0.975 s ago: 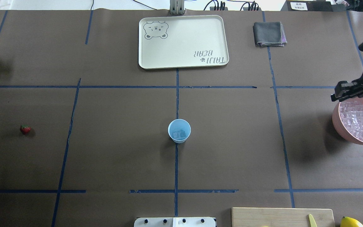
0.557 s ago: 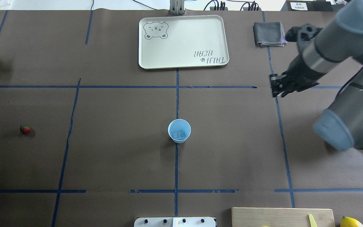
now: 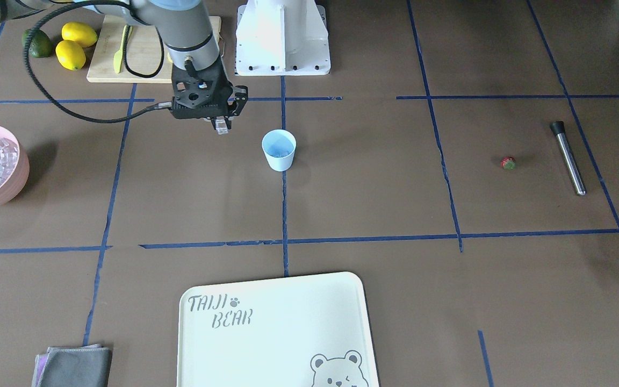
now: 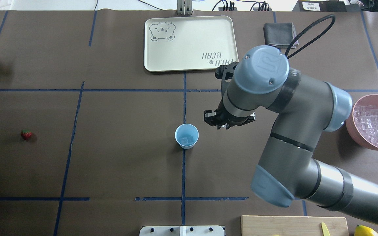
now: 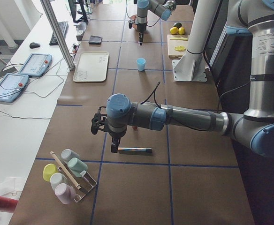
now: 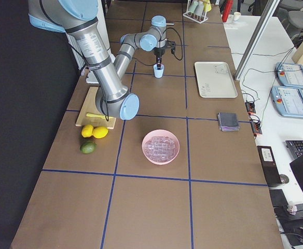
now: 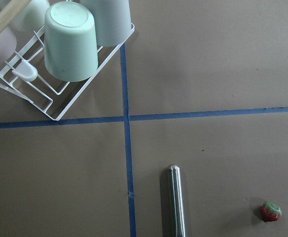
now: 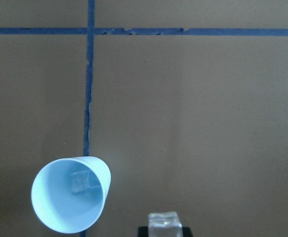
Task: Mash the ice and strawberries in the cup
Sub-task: 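Carry the ice cube with the right gripper toward the cup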
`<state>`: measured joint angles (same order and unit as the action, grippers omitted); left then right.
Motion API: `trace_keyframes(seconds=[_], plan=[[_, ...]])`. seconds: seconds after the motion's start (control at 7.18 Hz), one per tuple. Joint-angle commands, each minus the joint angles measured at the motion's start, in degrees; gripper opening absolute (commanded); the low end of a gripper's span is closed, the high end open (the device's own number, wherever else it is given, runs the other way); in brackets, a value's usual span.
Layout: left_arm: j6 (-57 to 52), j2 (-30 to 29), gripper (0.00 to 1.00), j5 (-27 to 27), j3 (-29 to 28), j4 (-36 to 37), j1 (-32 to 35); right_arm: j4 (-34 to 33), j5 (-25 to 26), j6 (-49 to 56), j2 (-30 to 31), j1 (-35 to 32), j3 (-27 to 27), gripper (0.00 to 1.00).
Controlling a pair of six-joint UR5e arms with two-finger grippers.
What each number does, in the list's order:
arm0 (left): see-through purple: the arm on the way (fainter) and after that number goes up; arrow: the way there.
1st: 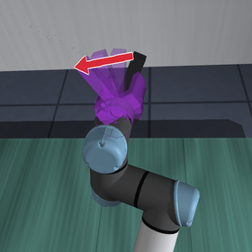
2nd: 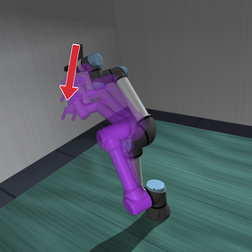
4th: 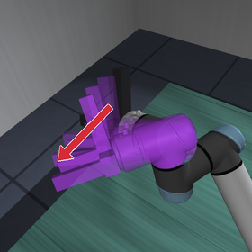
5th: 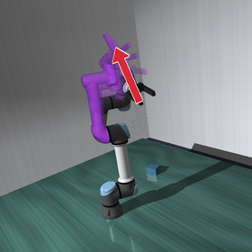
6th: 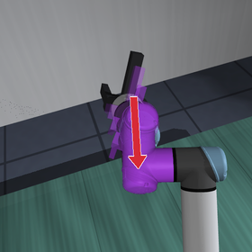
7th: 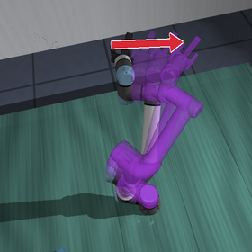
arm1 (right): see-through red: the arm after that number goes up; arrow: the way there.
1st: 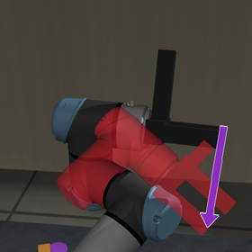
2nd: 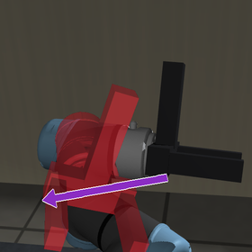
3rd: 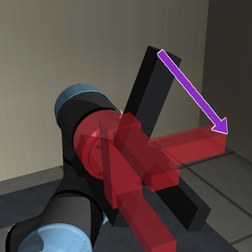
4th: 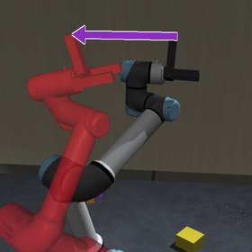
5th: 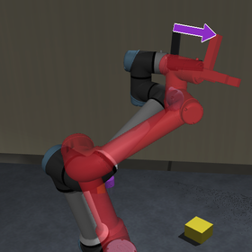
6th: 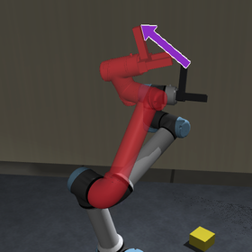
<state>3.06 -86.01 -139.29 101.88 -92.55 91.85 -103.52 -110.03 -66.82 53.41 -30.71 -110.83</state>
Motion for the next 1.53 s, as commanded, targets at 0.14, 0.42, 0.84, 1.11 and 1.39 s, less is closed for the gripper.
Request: trace_keyframes(seconds=[0.14,0.42,0.84,1.11,1.39], plan=[[-0.1,0.1,1.0,0.1,-0.2,0.0,0.0,-0.3,6.3,-3.6,-5.8,5.9,6.2,0.02],[-0.1,0.1,1.0,0.1,-0.3,0.0,0.1,-0.3,6.5,-3.7,-8.5,6.2,9.7,0.02],[-0.2,0.7,1.0,0.1,-0.2,-0.1,0.1,0.0,7.2,-3.5,-13.1,6.2,16.0,0.02],[-0.2,0.7,1.0,0.1,-0.3,-0.1,0.0,0.0,7.2,-3.2,-13.6,6.2,17.0,0.03],[-0.2,0.7,1.0,0.1,-0.3,-0.1,0.0,0.0,7.1,-3.1,-13.4,6.2,17.0,0.18]])
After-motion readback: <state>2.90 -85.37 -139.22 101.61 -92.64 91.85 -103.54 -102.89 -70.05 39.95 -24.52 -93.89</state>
